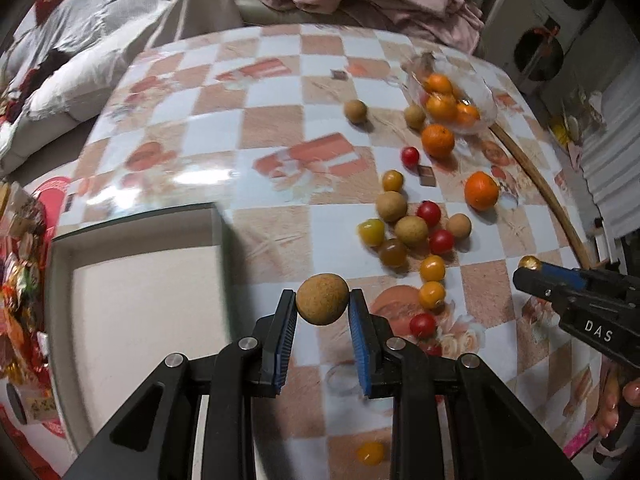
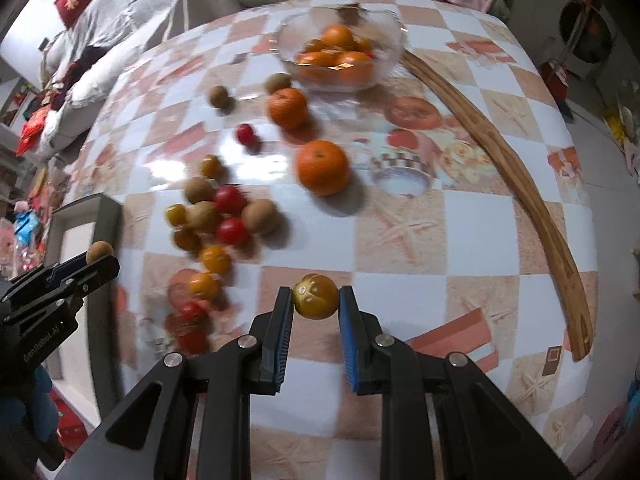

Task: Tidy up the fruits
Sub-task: 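Carry both fruits over the white tray and open both tools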

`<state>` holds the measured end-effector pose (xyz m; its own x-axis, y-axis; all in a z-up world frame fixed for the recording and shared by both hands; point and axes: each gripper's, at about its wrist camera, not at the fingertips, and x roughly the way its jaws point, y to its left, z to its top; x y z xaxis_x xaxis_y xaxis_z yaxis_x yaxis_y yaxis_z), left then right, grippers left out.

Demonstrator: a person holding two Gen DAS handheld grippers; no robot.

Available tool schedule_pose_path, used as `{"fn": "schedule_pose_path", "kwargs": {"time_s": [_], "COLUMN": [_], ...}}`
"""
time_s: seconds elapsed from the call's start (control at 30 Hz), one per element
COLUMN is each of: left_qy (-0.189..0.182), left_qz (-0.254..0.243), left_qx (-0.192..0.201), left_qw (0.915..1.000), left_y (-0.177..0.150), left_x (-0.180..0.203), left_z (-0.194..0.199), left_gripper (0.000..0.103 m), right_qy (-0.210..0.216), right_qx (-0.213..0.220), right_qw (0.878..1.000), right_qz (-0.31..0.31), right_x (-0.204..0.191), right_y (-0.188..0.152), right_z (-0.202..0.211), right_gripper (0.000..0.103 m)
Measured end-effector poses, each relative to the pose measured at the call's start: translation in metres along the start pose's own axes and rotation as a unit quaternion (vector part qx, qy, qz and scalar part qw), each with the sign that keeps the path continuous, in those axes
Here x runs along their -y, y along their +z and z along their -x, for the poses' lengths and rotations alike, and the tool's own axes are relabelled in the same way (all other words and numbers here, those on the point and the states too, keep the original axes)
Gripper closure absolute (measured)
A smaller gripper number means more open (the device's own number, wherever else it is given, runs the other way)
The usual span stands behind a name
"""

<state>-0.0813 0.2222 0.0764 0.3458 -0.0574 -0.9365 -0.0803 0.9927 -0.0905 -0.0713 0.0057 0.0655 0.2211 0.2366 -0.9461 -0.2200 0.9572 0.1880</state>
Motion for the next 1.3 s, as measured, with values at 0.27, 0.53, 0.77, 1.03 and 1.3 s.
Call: {"fn": "schedule_pose_path", "kwargs": {"time_s": [0.27, 0.53, 0.77, 1.03, 1.3], "left_qy": [0.039, 0.091, 0.109, 0.111, 0.11], "left_qz": [0.044, 0.093, 0.119, 0.108, 0.099], "left_qx": [0.003, -0.023, -0.037, -0.032, -0.015], "left_qw": [0.9983, 0.9912, 0.9862, 0.9874, 0.9889], "left_y": [-0.031, -0.076, -0.098, -0.105, -0.106], "left_x": [-0.066, -0.14, -0.185, -0.193, -0.188], "left_z": [0.026, 0.024, 0.011, 0.0, 0.003], "left_gripper": [0.075, 0.075, 0.075, 0.075, 0.029], "right_qy": [0.044, 0.091, 0.117, 0.091, 0.059], "right_qx": [-0.01, -0.03, -0.052, -0.081, -0.086], "right_qw": [0.998, 0.989, 0.98, 0.976, 0.973], "right_qz": [0.052, 0.112, 0.151, 0.182, 0.208], "right_x": [-0.069, -0.162, -0.231, -0.266, -0.274], "right_y": [-0.011, -0.02, -0.023, -0.019, -0.022], "right_z": [0.007, -0.006, -0.027, -0.064, -0.08], "right_gripper": [0.078, 0.078, 0.078, 0.078, 0.076]}}
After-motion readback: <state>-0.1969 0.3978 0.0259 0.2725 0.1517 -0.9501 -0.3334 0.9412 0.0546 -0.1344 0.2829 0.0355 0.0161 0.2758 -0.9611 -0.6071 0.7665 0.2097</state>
